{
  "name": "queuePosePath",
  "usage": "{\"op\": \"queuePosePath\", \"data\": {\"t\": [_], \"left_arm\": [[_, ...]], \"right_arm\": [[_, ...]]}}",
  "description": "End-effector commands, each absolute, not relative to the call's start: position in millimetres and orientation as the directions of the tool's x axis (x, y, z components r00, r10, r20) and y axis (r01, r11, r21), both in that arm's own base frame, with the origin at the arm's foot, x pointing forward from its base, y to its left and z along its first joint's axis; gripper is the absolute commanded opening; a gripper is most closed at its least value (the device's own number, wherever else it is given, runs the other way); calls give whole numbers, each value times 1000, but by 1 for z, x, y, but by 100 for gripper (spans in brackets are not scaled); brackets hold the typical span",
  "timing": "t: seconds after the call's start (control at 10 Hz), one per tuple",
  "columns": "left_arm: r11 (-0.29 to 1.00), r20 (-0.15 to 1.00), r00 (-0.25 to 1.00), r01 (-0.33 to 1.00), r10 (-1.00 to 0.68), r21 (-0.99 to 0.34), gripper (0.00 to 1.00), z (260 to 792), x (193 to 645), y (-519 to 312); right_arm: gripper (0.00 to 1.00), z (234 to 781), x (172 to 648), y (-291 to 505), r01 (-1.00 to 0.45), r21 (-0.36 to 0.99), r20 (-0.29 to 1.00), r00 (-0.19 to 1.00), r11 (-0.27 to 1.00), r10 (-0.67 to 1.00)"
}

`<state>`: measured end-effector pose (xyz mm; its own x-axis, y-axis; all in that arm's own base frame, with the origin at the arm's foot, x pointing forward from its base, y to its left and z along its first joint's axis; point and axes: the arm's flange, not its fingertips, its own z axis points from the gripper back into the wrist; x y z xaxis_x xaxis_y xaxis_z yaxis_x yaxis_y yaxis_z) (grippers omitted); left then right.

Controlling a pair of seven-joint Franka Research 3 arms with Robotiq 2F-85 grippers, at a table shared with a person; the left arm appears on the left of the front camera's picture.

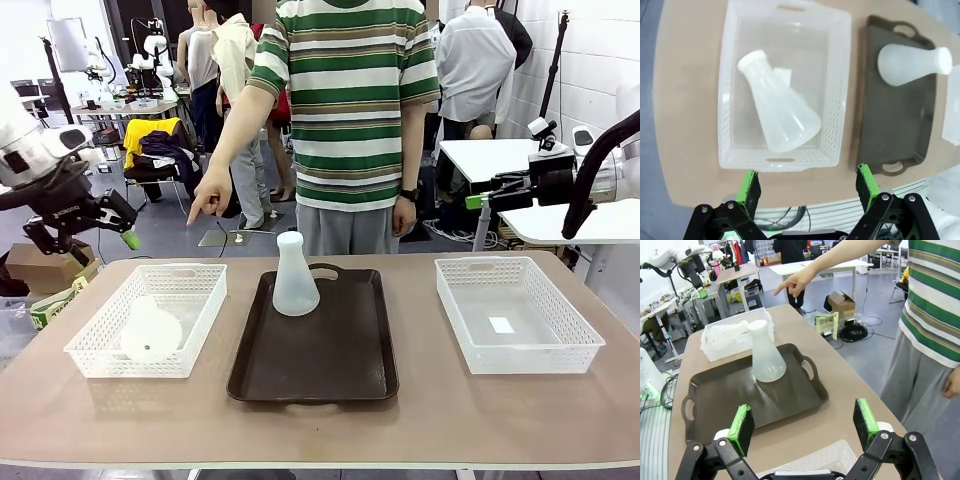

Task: Prepare the laboratory tools.
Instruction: Pick up the Big flask that the person points to.

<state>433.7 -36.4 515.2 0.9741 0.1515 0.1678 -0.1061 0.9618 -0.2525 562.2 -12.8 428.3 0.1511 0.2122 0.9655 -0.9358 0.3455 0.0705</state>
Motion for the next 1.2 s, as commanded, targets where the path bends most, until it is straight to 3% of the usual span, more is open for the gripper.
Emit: {"op": "queuePosePath", "data": {"t": [0.0, 0.5, 0.7, 1.1], "left_arm": [[976, 126, 978, -148, 169, -162, 100, 525, 438, -44], [972, 144, 978, -124, 154, -199, 100, 521, 435, -46], [935, 87, 934, -339, 348, -100, 100, 494, 460, -52], [894, 105, 891, -447, 441, 40, 100, 448, 511, -72]], "right_arm": [[100, 429, 561, -12, -937, 65, 962, 150, 344, 228], [100, 429, 561, -12, -937, 65, 962, 150, 344, 228], [100, 429, 561, -12, -937, 65, 962, 150, 344, 228], [100, 429, 561, -12, -937, 65, 962, 150, 344, 228]]}}
